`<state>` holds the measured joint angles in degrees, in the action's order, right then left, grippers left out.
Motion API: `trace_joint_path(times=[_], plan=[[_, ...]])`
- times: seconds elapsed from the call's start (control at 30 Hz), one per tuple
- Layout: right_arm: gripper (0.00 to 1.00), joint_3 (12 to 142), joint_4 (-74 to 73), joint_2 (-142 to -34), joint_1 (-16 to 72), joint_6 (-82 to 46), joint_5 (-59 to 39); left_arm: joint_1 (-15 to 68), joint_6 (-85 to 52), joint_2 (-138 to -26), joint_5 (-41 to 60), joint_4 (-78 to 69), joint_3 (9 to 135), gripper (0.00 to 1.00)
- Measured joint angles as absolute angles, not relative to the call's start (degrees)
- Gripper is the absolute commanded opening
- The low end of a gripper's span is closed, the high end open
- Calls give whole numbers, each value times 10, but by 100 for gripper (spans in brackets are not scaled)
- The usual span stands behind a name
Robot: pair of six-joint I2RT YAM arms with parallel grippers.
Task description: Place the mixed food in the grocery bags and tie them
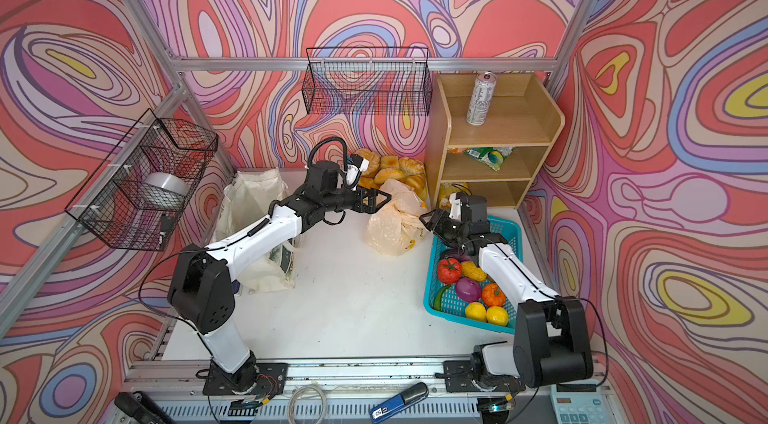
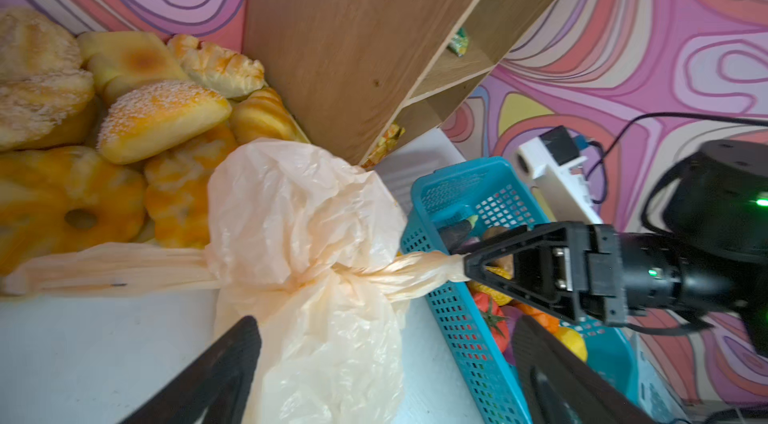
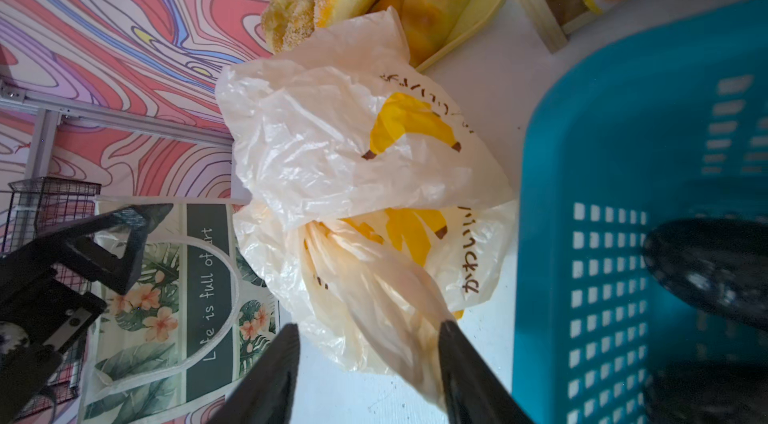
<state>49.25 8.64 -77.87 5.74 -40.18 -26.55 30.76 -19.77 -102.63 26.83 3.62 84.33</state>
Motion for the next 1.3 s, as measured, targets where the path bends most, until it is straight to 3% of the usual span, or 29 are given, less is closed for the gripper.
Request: trace_joint_path(times=[0.07, 0.13, 0.47, 0.97, 1.0, 1.03, 1.13, 1.17, 1.3], plan=[[76, 494, 100, -775, 57, -394, -255, 307, -186, -1041, 251, 55, 856, 100], [80, 496, 116, -766, 57, -388, -238, 305, -179, -1058, 236, 75, 874, 100], [81, 516, 167, -744, 57, -365, -158, 337, -117, -1177, 167, 186, 1070, 100], [81, 516, 189, -715, 57, -354, -127, 360, -96, -1314, 92, 256, 1197, 100], [81, 516, 189, -713, 57, -354, -127, 360, -98, -1321, 100, 258, 1202, 93], [81, 516, 189, -711, 57, -354, -126, 360, -102, -1329, 114, 258, 1205, 74], [80, 516, 191, -703, 57, -354, -123, 360, -109, -1348, 170, 260, 1206, 5], [80, 516, 193, -699, 57, -354, -122, 360, -112, -1353, 188, 260, 1206, 0], [80, 516, 200, -688, 57, -354, -118, 360, -124, -1361, 233, 261, 1203, 0]])
